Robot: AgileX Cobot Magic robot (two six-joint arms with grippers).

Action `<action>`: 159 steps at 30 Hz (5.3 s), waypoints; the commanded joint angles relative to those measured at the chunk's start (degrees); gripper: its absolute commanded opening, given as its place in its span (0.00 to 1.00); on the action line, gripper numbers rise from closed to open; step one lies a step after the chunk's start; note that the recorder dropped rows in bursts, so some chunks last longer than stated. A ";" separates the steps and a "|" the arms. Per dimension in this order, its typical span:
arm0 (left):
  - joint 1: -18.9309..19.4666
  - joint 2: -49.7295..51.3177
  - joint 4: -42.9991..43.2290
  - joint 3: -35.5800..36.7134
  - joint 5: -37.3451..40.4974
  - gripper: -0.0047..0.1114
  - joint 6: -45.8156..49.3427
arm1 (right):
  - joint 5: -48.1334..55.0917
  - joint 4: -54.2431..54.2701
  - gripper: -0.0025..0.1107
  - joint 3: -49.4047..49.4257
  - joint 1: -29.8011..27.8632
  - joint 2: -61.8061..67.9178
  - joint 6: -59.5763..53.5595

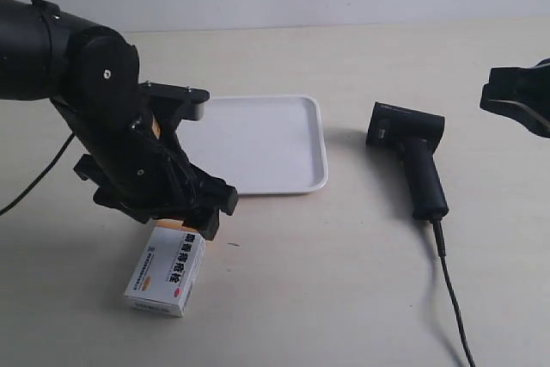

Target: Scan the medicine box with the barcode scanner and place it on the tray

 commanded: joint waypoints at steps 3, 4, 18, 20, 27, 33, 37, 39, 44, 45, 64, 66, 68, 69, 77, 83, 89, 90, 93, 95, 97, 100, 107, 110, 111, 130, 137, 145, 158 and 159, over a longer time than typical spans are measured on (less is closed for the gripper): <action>-0.28 0.56 -2.45 -0.39 -1.88 0.71 1.07 | -0.16 -0.49 0.08 -0.39 0.11 0.22 -0.72; -0.28 0.56 -2.45 -0.39 -2.04 0.71 1.07 | -0.16 -0.49 0.08 -0.39 0.11 0.22 -1.34; -0.28 0.56 -2.45 -0.39 -4.11 0.79 1.09 | -0.16 -0.49 0.08 -0.39 0.11 0.22 -1.63; -0.04 0.56 -2.45 -0.39 -4.34 0.79 1.09 | -0.16 -0.49 0.08 -0.39 0.11 0.22 -1.63; 2.80 0.56 -1.22 -0.39 -3.72 0.79 1.09 | -0.16 -0.49 0.08 -0.39 0.11 0.22 -1.51; 2.55 0.68 -1.58 -0.39 -4.21 0.79 1.35 | -0.27 -0.49 0.08 -0.39 0.11 0.22 -1.51; 2.55 2.36 -1.58 -0.39 -3.97 0.79 1.58 | -0.30 -0.49 0.08 -0.39 0.11 0.22 -1.51; 2.55 3.28 -1.58 -0.39 -3.98 0.79 1.58 | -0.30 -0.49 0.08 -0.39 0.11 0.22 -1.51; 2.55 4.96 -1.74 -0.39 -4.81 0.79 1.83 | -0.30 -0.49 0.08 -0.39 0.11 0.22 -1.51; 2.55 5.08 -2.36 -0.39 -4.93 0.79 2.37 | -0.30 -0.49 0.08 -0.39 0.11 0.22 -1.51; 2.55 7.59 -4.22 -0.39 -5.93 0.78 5.81 | -0.41 -0.49 0.08 -0.39 0.11 0.10 -1.51; 2.55 7.59 -4.17 -0.39 -5.93 0.78 5.81 | -0.41 -0.49 0.08 -0.39 0.11 0.10 -1.51; 2.55 7.59 -4.17 -0.39 -5.93 0.78 5.81 | -0.41 -0.49 0.08 -0.39 0.11 0.10 -1.51; 2.55 7.59 -4.18 -0.39 -5.83 0.78 5.81 | -0.41 -0.49 0.08 -0.39 0.11 0.10 -1.51; 2.55 8.83 -3.75 -0.39 -5.28 0.54 5.94 | -0.41 -0.49 0.08 -0.39 0.11 0.10 -1.51; 2.55 8.83 -2.77 -0.39 -5.28 0.11 6.03 | -0.41 -0.49 0.08 -0.39 0.11 0.10 -1.51; 2.69 6.71 -2.60 -0.39 -3.87 0.04 6.31 | 0.14 -0.59 0.08 -0.39 0.11 0.11 -0.98; 2.69 6.00 -2.60 -0.39 -3.73 0.04 6.31 | 0.48 -1.13 0.08 -0.39 0.11 0.22 0.28; 2.69 2.98 -2.60 -0.39 -3.60 0.04 6.31 | 1.03 -9.88 0.08 -0.39 0.11 1.25 11.09; 2.69 0.08 -2.60 -0.39 -3.70 0.04 6.31 | 1.25 -18.91 0.08 -0.39 0.11 2.56 20.42; 2.69 -2.31 -2.60 -0.51 -3.93 0.04 6.31 | 1.76 -25.90 0.08 -0.78 0.11 4.59 28.14; 2.69 -5.22 -2.60 -2.16 -2.83 0.04 7.11 | 6.16 -32.04 0.08 -3.58 0.11 8.95 35.20; 2.69 -7.01 -2.60 -5.24 0.15 0.04 8.15 | 13.97 -32.42 0.09 -13.74 0.11 20.15 35.46; 2.69 -7.01 -2.60 -5.24 1.00 0.04 8.87 | 17.05 -32.42 0.20 -17.77 0.11 24.19 35.46; 2.69 -7.01 -2.60 -5.24 1.14 0.04 9.00 | 17.62 -32.42 0.26 -19.04 0.11 25.86 35.46; 2.69 -7.01 -2.60 -5.24 1.62 0.04 11.76 | 18.72 -31.37 0.67 -28.83 0.11 45.91 35.64; 2.69 -7.01 -2.60 -5.24 1.27 0.04 12.02 | 18.51 -27.91 0.67 -31.35 0.11 49.93 31.99; 2.69 -7.01 -2.60 -5.24 1.16 0.04 12.63 | 15.58 -28.41 0.67 -31.76 0.11 52.87 32.17; 2.69 -7.01 -2.60 -5.24 0.69 0.04 13.18 | 12.64 -28.53 0.66 -33.04 0.11 56.27 31.98; 2.69 -7.01 -2.60 -5.24 0.69 0.04 13.32 | 12.52 -28.53 0.66 -33.33 0.11 56.27 31.98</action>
